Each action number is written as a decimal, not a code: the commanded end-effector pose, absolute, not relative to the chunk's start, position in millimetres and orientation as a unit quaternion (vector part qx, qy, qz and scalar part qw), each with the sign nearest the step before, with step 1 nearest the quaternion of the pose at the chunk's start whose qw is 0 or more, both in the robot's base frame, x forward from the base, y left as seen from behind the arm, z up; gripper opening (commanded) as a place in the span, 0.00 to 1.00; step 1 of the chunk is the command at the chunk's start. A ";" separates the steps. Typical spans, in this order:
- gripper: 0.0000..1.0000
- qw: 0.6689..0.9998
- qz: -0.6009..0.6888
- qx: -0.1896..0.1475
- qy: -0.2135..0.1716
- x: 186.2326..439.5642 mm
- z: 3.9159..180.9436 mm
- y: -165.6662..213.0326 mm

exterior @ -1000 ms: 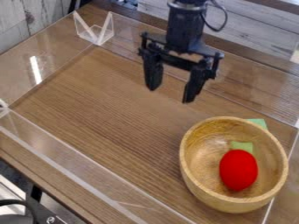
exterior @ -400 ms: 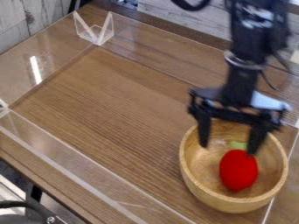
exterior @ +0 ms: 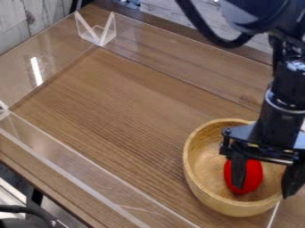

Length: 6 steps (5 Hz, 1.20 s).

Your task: Move the red object to the left side of the table

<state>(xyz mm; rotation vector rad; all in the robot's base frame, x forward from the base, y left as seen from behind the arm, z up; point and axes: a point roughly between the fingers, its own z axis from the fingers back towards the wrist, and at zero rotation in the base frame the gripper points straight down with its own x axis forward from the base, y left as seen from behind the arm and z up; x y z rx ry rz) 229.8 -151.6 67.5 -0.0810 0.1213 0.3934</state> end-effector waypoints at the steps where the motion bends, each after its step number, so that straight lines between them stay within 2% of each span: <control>1: 1.00 0.974 0.219 -0.055 0.029 232.9 88.0 -155.8; 3: 1.00 0.977 0.208 -0.050 0.008 242.0 91.9 -158.8; 5: 1.00 0.976 0.210 -0.050 -0.006 230.0 81.9 -154.7; 6: 1.00 0.972 0.227 -0.050 -0.018 228.5 97.4 -156.6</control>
